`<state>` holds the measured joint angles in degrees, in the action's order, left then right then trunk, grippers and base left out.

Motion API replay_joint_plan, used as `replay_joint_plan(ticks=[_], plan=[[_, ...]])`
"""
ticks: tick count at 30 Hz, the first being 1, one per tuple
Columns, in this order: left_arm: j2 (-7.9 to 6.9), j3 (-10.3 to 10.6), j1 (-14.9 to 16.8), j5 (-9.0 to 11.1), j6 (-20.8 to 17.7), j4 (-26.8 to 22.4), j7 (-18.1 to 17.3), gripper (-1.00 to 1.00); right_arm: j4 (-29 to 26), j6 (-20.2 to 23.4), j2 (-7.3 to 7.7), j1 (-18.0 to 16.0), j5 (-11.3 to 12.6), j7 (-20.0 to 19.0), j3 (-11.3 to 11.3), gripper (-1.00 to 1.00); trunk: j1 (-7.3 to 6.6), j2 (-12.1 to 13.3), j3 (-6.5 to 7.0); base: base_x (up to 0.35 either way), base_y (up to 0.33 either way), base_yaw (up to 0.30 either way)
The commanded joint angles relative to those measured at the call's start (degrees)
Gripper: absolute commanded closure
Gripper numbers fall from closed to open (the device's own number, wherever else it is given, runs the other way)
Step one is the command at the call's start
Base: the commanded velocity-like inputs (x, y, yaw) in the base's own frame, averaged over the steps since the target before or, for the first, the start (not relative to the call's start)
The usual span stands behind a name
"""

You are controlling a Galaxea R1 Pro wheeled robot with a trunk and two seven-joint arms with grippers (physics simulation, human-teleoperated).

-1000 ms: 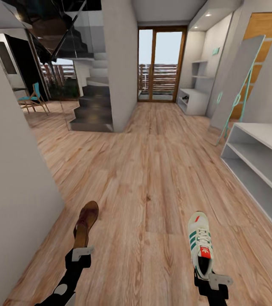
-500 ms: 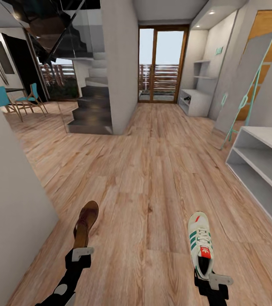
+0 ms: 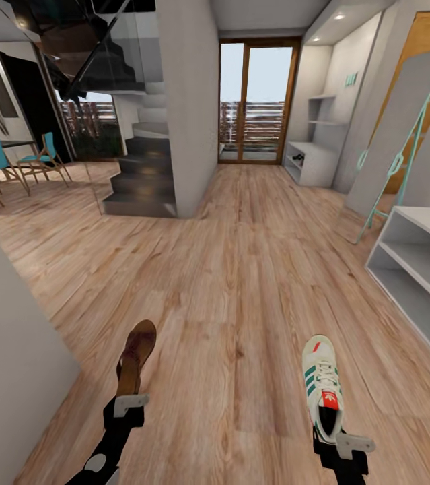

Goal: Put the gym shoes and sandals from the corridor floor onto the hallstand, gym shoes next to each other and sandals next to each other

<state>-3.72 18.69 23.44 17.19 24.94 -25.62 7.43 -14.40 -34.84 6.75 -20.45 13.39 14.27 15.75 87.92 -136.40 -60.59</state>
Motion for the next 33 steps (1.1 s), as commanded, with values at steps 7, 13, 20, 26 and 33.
replay_joint_plan(ticks=[7, 13, 20, 26, 33], plan=[[-0.06, 0.48, 0.01, 0.03, 0.11, -0.01, 0.48, 1.0, 0.06, -0.14, 0.1, -0.03, 0.41, 0.32, 0.51, 1.0, 0.02, -0.02, -0.05, 0.339, 0.0, 0.0], [-0.06, 0.48, 0.01, 0.03, 0.09, 0.01, 0.48, 1.0, 0.14, -0.14, 0.11, -0.03, 0.41, 0.32, 0.51, 1.0, 0.02, -0.02, -0.05, 0.339, 0.0, 0.0], [-0.13, 0.46, 0.01, 0.03, 0.11, 0.04, 0.47, 1.0, 0.19, -0.14, 0.11, -0.02, 0.34, 0.32, 0.51, 1.0, 0.02, -0.02, -0.05, 0.339, 0.0, 0.0], [-0.13, 0.43, -0.03, 0.03, 0.11, 0.05, 0.42, 1.0, 0.24, -0.14, 0.11, -0.02, 0.32, 0.32, 0.53, 1.0, 0.02, -0.02, -0.05, 0.339, 0.0, 0.0], [-0.14, 0.42, 0.0, 0.03, 0.11, 0.05, 0.43, 1.0, 0.25, -0.13, 0.11, -0.02, 0.32, 0.32, 0.51, 1.0, 0.02, -0.02, -0.05, 0.339, 0.0, 0.0]])
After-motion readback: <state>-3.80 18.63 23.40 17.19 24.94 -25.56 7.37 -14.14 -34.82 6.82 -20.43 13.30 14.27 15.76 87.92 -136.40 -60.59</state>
